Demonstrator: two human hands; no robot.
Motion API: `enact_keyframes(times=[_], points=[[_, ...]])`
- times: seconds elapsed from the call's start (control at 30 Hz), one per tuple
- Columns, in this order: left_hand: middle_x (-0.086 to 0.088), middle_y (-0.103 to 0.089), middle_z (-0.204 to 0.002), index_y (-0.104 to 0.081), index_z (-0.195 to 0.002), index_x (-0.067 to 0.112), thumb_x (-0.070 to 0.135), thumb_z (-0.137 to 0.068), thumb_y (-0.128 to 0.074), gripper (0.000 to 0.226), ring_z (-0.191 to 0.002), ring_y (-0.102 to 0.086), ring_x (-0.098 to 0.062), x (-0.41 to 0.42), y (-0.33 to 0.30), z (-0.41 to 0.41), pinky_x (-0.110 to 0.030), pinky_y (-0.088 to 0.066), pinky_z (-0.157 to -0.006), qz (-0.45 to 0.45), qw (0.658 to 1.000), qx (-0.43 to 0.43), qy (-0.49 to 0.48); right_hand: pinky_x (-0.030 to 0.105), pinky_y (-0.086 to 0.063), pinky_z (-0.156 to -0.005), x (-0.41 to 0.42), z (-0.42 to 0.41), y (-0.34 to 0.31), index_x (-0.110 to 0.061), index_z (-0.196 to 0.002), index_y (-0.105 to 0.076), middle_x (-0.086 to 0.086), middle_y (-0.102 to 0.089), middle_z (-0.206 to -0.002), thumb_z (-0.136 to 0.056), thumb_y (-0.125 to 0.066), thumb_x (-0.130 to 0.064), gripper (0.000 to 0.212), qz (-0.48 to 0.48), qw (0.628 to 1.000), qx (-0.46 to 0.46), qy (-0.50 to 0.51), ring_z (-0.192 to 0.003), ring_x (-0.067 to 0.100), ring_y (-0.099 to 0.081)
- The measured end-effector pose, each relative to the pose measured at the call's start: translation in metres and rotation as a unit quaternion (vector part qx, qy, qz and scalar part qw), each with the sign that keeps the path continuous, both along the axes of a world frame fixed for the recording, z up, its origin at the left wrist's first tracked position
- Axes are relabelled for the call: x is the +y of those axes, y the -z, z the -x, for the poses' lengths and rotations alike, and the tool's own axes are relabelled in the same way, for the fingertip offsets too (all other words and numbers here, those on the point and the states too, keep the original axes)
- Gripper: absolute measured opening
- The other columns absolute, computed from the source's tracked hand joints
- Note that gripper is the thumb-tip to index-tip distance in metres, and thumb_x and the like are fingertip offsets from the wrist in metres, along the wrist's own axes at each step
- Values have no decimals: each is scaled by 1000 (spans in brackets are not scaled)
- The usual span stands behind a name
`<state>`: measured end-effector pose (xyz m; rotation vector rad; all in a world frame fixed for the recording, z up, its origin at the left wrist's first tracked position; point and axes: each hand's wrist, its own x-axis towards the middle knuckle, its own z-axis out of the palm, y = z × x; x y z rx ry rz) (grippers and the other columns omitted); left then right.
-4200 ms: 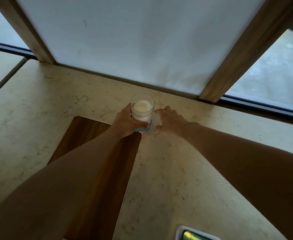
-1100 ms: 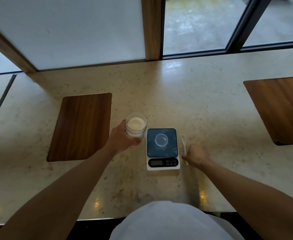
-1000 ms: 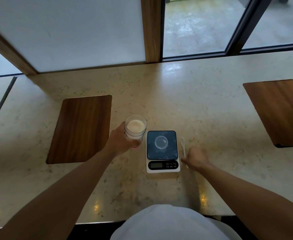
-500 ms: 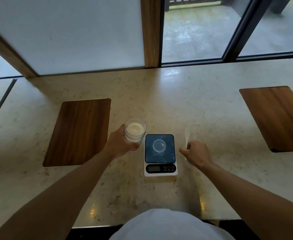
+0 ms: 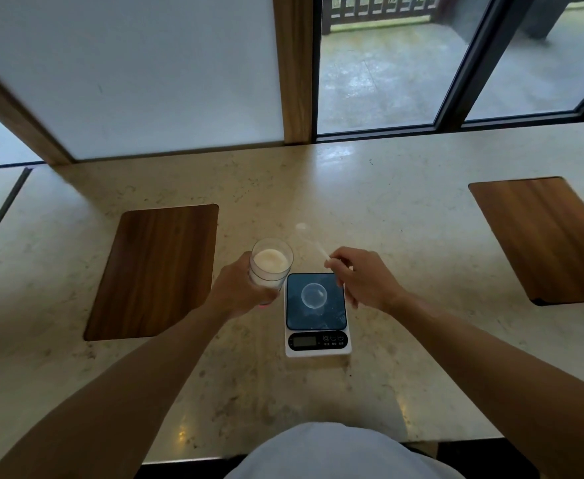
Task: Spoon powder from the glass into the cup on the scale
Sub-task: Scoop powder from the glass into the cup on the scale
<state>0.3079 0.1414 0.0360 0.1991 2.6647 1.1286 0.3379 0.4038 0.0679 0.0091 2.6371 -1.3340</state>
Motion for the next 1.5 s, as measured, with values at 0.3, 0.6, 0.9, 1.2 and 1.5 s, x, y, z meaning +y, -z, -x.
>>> enact_keyframes(times=[0.3,0.6,0.9,1.2,1.5], points=[[5,-67,-116,-50,-133,25,39,-62,-89,83,-102,-64,-16,2,-3,-8,-36,-56,-89,12,1000,16,16,25,-54,-60,3,0,-21,-17,-104,-72,-4,-70,-76,-100,-55,-22,18,-72,991,80,-81,-61,8,-64],[1,-67,-120,-50,-135,21,36,-62,-92,86,-104,-64,-18,5,-6,-8,-34,-55,-88,45,996,49,58,28,-54,-57,-5,8,-38,-12,-102,-74,-4,-69,-73,-99,-56,-27,24,-175,972,57,-144,-57,13,-63],[2,-66,-123,-48,-138,23,37,-62,-92,88,-106,-62,-18,8,-9,-7,-36,-54,-91,66,992,63,85,15,-46,-39,-14,35,-51,-5,-92,-72,4,-73,-65,-99,-57,-16,20,-106,980,-100,-133,-45,14,-69],[2,-67,-118,-50,-134,22,39,-62,-91,84,-101,-62,-17,8,-10,-8,-35,-55,-88,65,993,68,78,33,-63,-58,-23,46,-64,2,-94,-72,11,-76,-72,-96,-62,-18,22,-145,962,-128,-190,-54,20,-73],[2,-65,-122,-48,-137,22,40,-62,-91,88,-104,-62,-16,3,-7,-8,-34,-55,-89,58,995,57,61,16,-40,-51,-28,37,-74,-8,-105,-74,-5,-62,-73,-99,-56,-23,24,-299,919,51,-251,-51,5,-55]])
